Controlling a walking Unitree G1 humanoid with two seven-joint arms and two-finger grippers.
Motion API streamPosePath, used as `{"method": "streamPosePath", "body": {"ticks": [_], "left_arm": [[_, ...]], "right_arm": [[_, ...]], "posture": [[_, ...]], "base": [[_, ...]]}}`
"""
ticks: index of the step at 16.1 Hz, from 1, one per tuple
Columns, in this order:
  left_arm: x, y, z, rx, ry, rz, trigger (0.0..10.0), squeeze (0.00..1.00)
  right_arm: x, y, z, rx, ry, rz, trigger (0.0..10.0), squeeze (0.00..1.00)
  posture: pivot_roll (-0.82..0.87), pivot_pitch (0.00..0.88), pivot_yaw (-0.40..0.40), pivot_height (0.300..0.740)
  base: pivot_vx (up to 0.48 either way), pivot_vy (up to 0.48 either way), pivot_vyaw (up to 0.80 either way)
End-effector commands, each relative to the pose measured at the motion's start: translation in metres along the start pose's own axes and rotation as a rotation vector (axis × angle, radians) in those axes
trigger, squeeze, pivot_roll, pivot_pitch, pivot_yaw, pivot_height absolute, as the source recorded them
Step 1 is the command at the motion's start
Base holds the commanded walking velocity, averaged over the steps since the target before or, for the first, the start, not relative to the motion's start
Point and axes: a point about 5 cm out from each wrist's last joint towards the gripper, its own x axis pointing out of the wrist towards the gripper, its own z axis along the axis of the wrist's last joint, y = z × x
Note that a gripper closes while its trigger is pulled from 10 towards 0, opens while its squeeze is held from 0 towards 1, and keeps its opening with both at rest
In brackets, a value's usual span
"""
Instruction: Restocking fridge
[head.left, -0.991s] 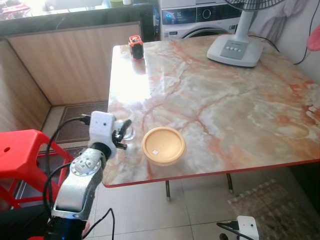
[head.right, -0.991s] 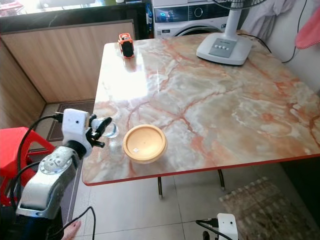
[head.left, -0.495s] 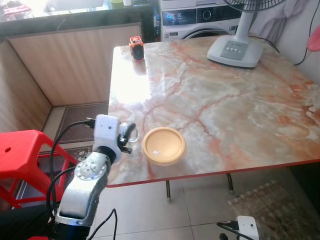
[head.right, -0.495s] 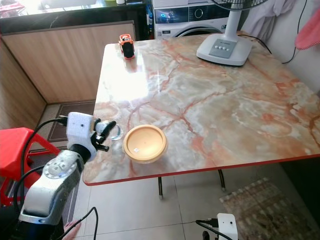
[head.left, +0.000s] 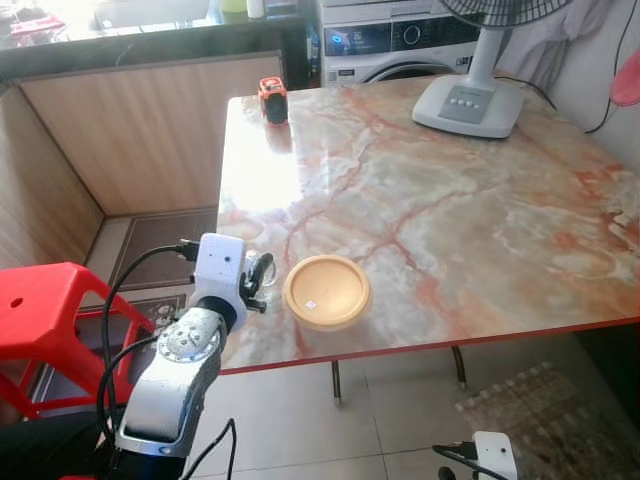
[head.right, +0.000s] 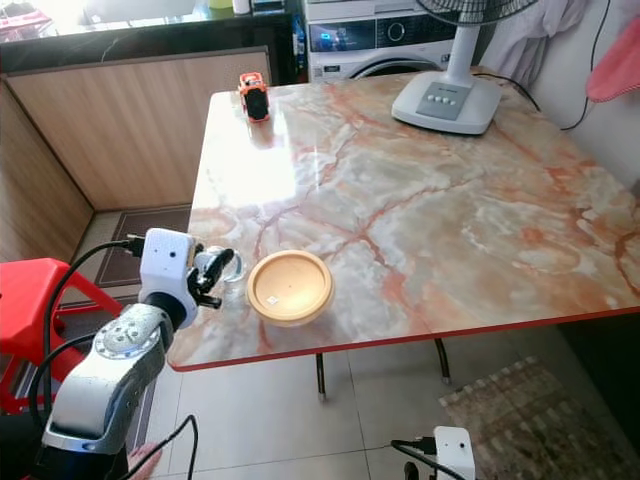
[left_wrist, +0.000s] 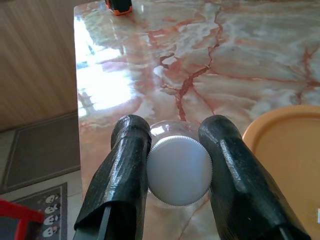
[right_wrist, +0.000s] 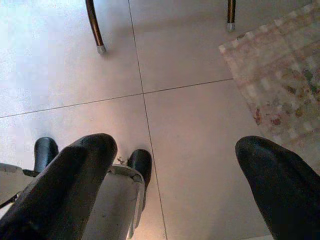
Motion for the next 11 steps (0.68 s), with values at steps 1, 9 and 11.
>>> {"method": "streamPosePath", "body": {"ticks": [1, 9, 11], "left_arm": [[-0.001, 0.001, -0.018, 0.01, 0.101, 0.014, 10.0, 0.0], [0.002, 0.004, 0.005, -0.01, -0.046, 0.059, 10.0, 0.0], [0.001, 0.009, 0.025, 0.007, -0.182, 0.115, 10.0, 0.0]], "right_arm": [[0.0, 0.001, -0.003, -0.006, 0.01, 0.005, 10.0, 0.0], [0.0, 0.0, -0.003, -0.007, 0.009, 0.003, 10.0, 0.0], [-0.001, 0.0, -0.003, -0.003, 0.006, -0.001, 10.0, 0.0]], "posture": [[0.03, 0.042, 0.035, 0.74], [0.03, 0.042, 0.035, 0.74], [0.03, 0.043, 0.034, 0.74]], "base": [[0.0, 0.0, 0.0], [0.0, 0.0, 0.0], [0.0, 0.0, 0.0]]}}
